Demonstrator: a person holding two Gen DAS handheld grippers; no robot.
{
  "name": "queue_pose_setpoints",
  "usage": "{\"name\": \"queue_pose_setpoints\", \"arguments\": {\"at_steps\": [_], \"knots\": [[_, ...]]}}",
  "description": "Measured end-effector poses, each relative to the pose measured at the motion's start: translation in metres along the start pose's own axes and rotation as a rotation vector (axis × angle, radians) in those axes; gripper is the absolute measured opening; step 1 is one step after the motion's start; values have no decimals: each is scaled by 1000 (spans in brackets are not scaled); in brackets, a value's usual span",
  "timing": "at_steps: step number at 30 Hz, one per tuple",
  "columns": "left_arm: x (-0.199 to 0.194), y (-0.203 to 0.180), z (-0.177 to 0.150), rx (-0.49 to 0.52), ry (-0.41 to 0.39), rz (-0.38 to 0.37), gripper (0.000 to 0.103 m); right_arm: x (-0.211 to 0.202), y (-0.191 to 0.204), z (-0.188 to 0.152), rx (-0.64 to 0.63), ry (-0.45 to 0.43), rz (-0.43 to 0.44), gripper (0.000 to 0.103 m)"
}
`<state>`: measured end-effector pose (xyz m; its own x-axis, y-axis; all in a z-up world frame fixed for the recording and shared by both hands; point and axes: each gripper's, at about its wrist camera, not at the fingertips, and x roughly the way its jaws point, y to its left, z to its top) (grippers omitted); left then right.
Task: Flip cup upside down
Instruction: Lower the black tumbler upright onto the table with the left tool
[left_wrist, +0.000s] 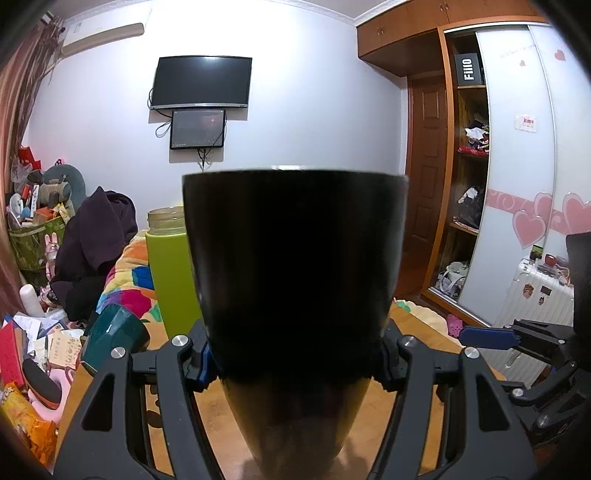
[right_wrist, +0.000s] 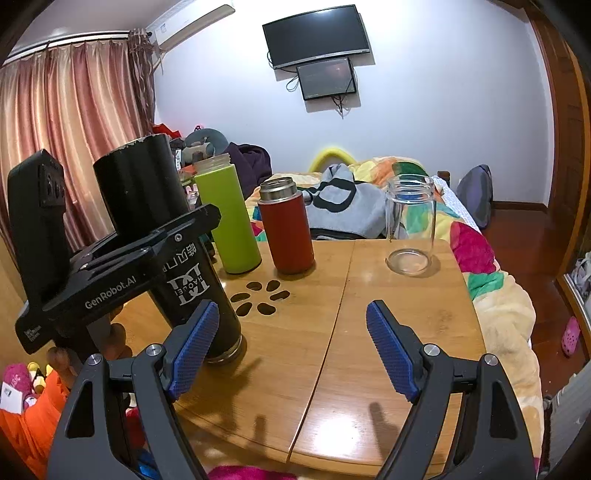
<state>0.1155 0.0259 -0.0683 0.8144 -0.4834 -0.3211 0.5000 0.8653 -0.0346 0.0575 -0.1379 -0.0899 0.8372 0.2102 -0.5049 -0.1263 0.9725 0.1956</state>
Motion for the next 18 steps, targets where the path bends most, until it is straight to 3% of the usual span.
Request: {"name": "queue_pose_setpoints", "arguments": {"at_steps": [4,9,14,18], "knots": [[-3,1,4,0,-1,-20,66,-3,6,-1,-21,-13,-7,80],[-15,-4,7,22,-27,-16,82,-9,12,2,-38,-31,-20,80],[-36,0,8,12,-29,-7,86,-16,16,4,-46,-53,-38,80],[-63,7,8,-1,-52,34,97,-25,20,7,-55,-83,-67,80]]}}
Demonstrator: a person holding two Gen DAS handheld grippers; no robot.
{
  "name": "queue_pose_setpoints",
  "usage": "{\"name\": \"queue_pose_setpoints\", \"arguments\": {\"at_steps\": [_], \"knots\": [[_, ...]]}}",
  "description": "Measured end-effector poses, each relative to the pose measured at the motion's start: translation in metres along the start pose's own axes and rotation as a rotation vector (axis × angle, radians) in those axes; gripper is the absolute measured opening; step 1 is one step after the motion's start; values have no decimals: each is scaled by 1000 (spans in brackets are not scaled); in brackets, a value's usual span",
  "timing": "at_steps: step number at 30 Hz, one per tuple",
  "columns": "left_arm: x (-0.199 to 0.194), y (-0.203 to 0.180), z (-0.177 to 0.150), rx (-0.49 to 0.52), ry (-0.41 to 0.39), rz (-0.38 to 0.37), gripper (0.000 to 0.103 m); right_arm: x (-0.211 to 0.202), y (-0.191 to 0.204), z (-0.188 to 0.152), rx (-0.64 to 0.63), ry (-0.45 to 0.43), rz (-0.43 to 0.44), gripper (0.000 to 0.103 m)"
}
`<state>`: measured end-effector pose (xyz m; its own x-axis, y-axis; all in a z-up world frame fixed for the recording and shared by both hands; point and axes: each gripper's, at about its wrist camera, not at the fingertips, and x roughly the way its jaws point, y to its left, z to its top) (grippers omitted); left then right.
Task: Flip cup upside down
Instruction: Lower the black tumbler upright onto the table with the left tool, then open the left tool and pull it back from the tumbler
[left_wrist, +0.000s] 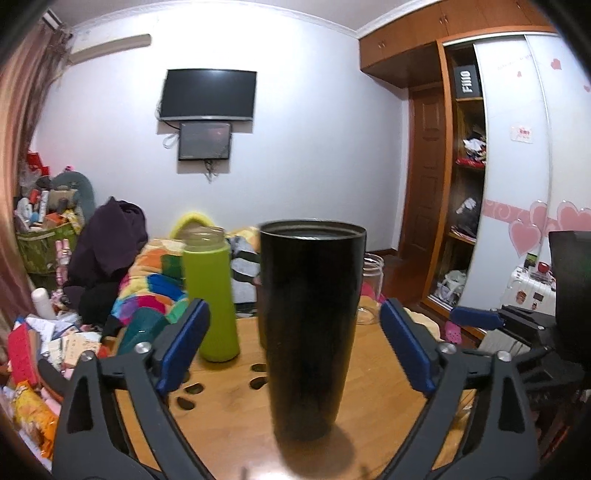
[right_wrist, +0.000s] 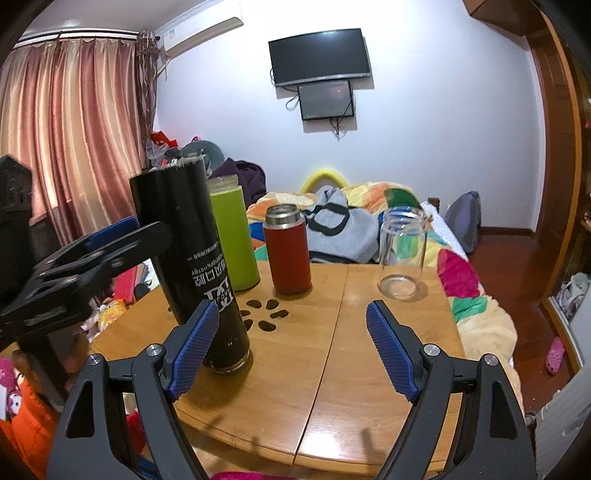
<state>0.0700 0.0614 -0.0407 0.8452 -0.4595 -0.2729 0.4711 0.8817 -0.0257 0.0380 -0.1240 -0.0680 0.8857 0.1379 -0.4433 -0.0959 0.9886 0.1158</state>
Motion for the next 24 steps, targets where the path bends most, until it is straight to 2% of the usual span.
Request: {"name": "queue_pose_setpoints", "arguments": {"at_steps": [3,6,9,15,24], "knots": [[-20,4,1,-3,-19,45,102,-11,3,5,1,-40,-29,88],[-33,7,0,-10,-26,88,103,-20,4,8,8,-75,-45,92],[-40,7,-3,-9,-22,132,103,-32,6,11,27,-106,-57,102],[-48,1,-10,7,-15,170,103,-54,19,12,27,-152,-100,103],[-61,-12,-13,31,-43,186,103,-58,36,5,-2,-147,-152,103]]}}
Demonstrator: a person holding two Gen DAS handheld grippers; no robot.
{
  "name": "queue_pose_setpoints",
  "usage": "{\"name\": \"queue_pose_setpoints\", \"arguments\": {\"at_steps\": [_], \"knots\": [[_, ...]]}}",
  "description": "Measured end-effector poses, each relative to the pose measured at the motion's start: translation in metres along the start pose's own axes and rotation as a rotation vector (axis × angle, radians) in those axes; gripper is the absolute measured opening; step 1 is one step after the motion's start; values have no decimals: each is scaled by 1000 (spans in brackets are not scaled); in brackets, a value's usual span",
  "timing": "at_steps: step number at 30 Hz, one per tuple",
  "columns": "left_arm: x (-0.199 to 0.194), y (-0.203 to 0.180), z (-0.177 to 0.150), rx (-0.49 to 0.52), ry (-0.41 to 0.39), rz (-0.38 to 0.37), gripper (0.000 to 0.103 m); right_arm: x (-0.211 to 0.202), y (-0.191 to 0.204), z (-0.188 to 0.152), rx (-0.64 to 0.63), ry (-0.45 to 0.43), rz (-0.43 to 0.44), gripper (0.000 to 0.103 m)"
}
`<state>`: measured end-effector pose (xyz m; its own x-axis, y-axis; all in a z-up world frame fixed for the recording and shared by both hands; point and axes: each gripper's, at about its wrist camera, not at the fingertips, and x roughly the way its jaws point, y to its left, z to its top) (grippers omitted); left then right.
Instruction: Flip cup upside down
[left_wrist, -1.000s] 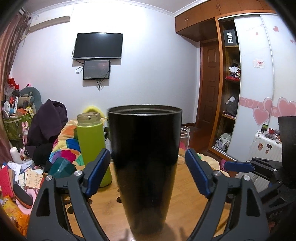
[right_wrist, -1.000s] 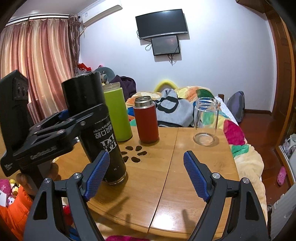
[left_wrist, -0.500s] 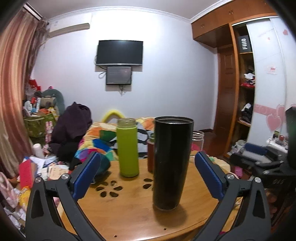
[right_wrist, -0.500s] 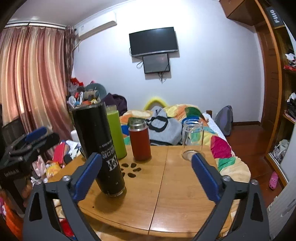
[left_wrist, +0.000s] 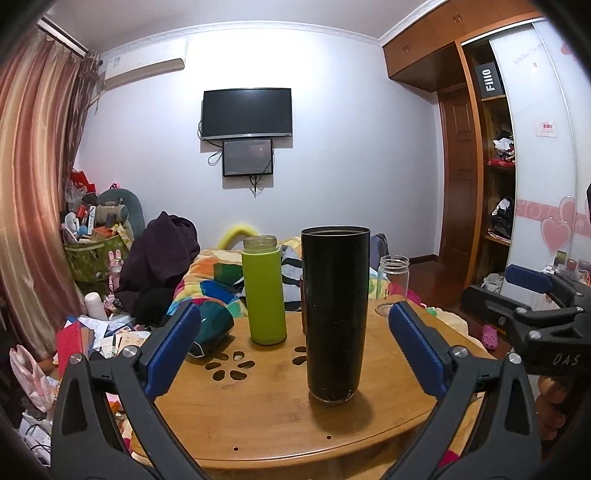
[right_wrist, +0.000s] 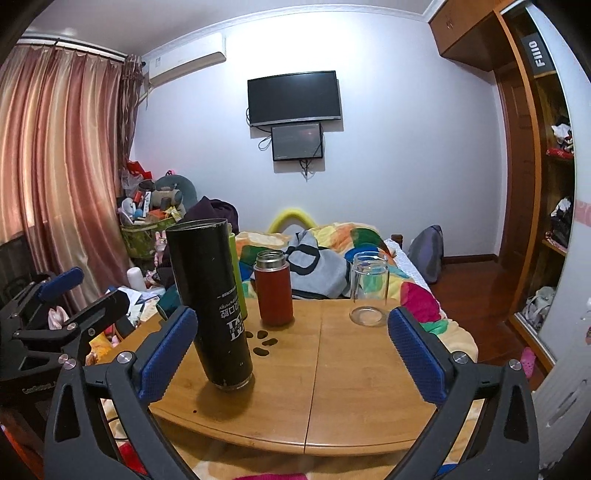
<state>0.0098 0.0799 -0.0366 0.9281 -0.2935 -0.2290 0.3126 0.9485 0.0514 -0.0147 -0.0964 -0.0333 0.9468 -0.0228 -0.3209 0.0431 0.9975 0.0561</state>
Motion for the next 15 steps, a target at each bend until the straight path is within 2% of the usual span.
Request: {"name": "queue_pose_setpoints", "arguments": {"at_steps": [15], "knots": [[-6,-1,-2,-8,-16,0,103,-4,3,-3,-2,-2,-8,103]]}}
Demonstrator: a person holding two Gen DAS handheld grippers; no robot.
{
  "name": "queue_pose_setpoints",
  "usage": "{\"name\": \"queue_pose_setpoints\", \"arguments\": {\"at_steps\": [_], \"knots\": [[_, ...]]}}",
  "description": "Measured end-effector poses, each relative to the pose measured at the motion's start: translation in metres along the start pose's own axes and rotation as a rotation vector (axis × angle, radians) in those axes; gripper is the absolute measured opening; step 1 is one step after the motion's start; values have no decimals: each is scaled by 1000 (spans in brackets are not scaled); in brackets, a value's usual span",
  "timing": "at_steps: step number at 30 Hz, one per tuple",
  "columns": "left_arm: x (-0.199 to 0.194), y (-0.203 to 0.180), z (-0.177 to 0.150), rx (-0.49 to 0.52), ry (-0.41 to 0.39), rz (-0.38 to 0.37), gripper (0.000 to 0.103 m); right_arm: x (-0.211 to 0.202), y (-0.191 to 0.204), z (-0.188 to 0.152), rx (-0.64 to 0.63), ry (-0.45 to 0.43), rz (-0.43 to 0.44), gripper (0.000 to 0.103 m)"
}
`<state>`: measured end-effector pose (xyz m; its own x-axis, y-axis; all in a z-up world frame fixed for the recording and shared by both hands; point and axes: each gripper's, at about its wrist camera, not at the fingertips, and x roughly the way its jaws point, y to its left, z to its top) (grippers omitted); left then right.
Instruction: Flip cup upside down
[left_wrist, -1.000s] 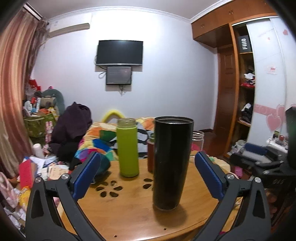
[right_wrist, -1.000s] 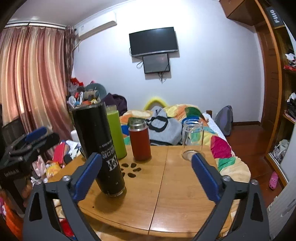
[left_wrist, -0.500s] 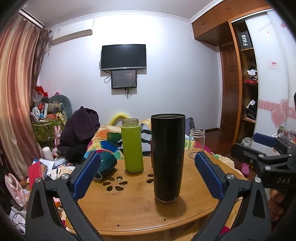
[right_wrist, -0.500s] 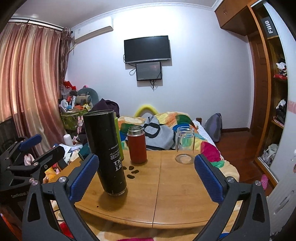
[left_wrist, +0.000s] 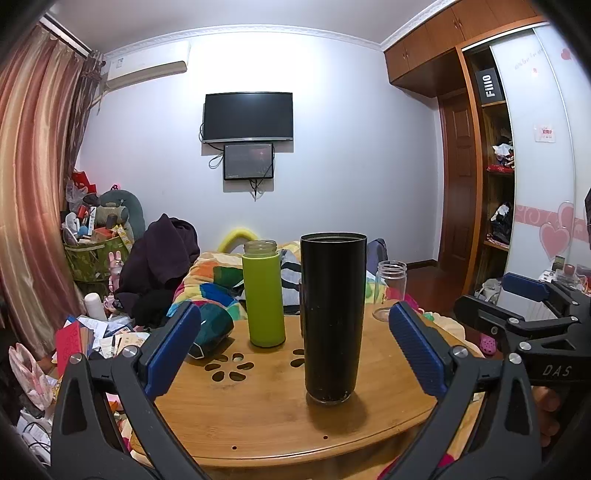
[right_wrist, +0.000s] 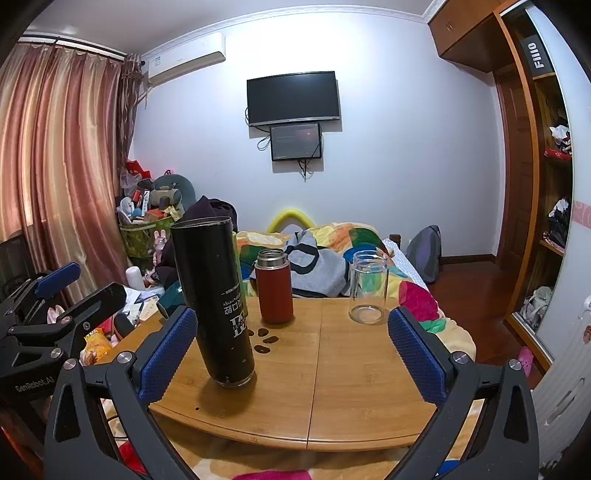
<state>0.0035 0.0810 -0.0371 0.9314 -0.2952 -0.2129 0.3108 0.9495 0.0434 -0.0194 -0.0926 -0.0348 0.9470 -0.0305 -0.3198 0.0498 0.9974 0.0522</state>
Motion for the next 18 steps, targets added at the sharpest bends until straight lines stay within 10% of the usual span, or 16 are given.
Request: {"name": "queue_pose_setpoints", "arguments": {"at_steps": [18], "knots": [[-2,-1,1,1,-2,-9,103,-2,0,0,-5,-4,2,103]]}}
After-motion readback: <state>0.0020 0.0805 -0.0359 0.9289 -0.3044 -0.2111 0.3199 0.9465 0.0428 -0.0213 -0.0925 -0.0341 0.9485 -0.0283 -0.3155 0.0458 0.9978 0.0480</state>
